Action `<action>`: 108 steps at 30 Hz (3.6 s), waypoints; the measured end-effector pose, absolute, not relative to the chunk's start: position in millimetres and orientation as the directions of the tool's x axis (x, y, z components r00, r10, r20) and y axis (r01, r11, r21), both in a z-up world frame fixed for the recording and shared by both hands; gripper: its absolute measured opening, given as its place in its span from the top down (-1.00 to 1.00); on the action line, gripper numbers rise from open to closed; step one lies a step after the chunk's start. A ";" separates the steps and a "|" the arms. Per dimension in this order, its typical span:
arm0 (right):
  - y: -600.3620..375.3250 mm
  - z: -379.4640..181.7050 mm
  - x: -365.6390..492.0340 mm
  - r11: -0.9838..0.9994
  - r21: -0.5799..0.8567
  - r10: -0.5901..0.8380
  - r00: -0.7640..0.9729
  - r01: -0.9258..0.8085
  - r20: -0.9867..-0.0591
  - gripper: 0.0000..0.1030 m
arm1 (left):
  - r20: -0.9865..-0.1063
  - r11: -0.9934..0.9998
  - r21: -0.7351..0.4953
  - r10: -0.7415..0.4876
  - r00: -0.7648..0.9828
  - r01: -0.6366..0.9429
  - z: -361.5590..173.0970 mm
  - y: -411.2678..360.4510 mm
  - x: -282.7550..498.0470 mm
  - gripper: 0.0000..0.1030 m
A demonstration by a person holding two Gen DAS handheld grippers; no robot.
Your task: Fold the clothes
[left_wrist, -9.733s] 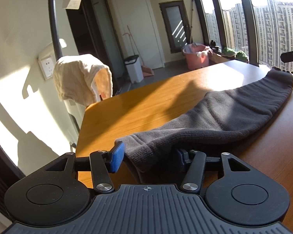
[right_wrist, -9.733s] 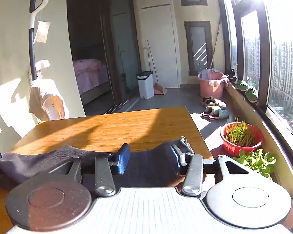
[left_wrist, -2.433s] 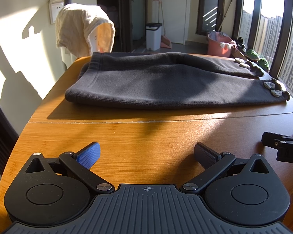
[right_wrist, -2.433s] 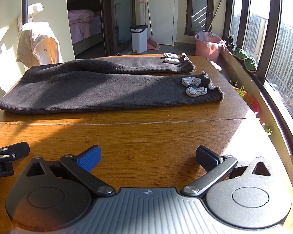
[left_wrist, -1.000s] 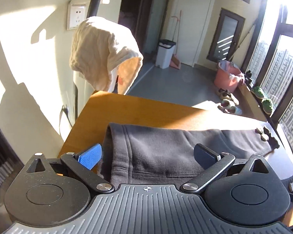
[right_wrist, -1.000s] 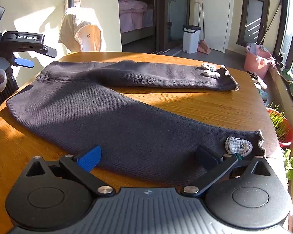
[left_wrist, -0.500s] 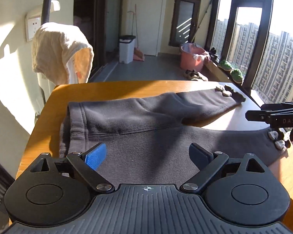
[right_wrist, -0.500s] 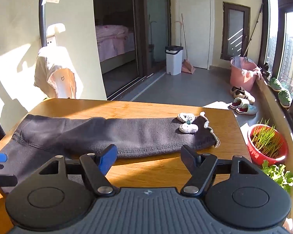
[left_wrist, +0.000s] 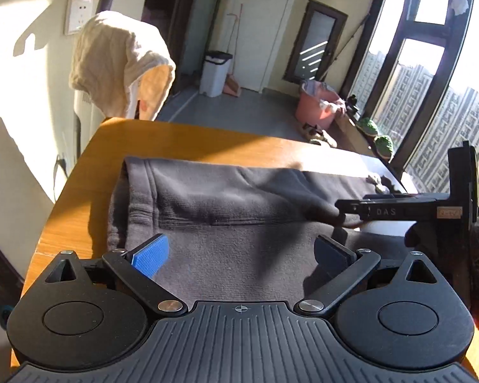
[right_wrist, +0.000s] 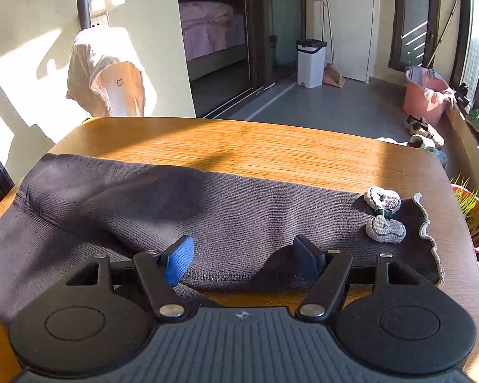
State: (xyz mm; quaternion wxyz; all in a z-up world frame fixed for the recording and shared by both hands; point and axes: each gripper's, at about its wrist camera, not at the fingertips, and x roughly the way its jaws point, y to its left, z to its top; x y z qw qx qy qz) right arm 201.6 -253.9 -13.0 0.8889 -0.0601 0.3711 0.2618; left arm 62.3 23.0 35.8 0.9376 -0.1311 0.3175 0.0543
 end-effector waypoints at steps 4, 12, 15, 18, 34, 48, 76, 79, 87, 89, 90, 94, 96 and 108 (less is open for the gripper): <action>-278.0 1.0 204.2 0.901 0.109 0.380 0.642 -0.420 -0.666 0.25 | -0.650 0.943 -0.169 0.114 0.752 -0.288 34.7 56.7 117.6 -0.95; -362.1 28.3 242.2 0.963 0.159 0.271 0.754 -0.220 -0.599 0.29 | -0.751 0.930 -0.147 0.117 0.650 -0.337 2.2 78.6 163.6 -0.95; -364.2 18.3 250.9 0.966 0.142 0.257 0.740 -0.216 -0.621 0.29 | -0.754 0.933 -0.138 0.119 0.646 -0.333 -4.2 75.9 164.2 -0.95; -360.3 -0.3 265.3 0.969 0.157 0.246 0.705 -0.190 -0.665 0.29 | -0.746 0.938 -0.119 0.131 0.653 -0.325 -4.4 71.2 163.8 -0.81; -402.8 51.9 155.8 0.927 0.244 0.369 0.819 -0.287 -0.440 0.89 | -0.569 0.958 -0.194 0.066 0.820 -0.212 62.1 71.7 73.1 0.38; -447.0 25.7 82.4 0.963 0.208 0.252 0.847 -0.171 -0.468 0.89 | -0.525 0.918 -0.331 0.013 0.851 -0.218 56.5 92.2 -25.3 -0.59; -127.3 21.0 148.9 0.599 0.075 0.672 0.450 -0.798 -0.588 0.92 | -0.561 0.818 -0.460 0.034 0.827 -0.345 67.7 129.9 24.8 -0.97; -155.0 40.0 111.1 0.537 0.113 0.737 0.400 -0.836 -0.545 0.92 | -0.520 0.811 -0.487 0.028 0.854 -0.323 76.5 131.3 15.2 -0.98; -193.4 3.9 42.6 0.503 0.131 0.716 0.327 -0.854 -0.617 0.85 | -0.466 0.835 -0.517 -0.087 0.880 -0.191 86.7 94.8 15.5 -1.00; -218.2 7.2 37.5 0.551 0.145 0.718 0.379 -0.822 -0.584 0.76 | -0.483 0.854 -0.494 -0.113 0.868 -0.164 83.4 79.6 17.3 -1.00; -232.9 10.0 36.0 0.586 0.144 0.710 0.419 -0.798 -0.567 0.72 | -0.498 0.866 -0.477 -0.125 0.858 -0.151 79.8 70.7 17.2 -1.00; -297.4 16.1 36.0 0.795 0.073 0.542 0.650 -0.603 -0.532 0.41 | -0.551 0.885 -0.454 -0.191 0.812 -0.100 54.7 44.7 16.1 -1.00; -328.0 17.2 38.5 0.876 0.028 0.423 0.738 -0.482 -0.526 0.41 | -0.576 0.885 -0.455 -0.210 0.790 -0.097 41.0 37.6 19.7 -1.00; -390.9 -13.0 79.6 0.925 0.234 0.380 0.719 -0.300 -0.582 0.89 | -0.649 0.892 -0.432 -0.209 0.732 -0.128 6.1 27.2 28.9 -1.00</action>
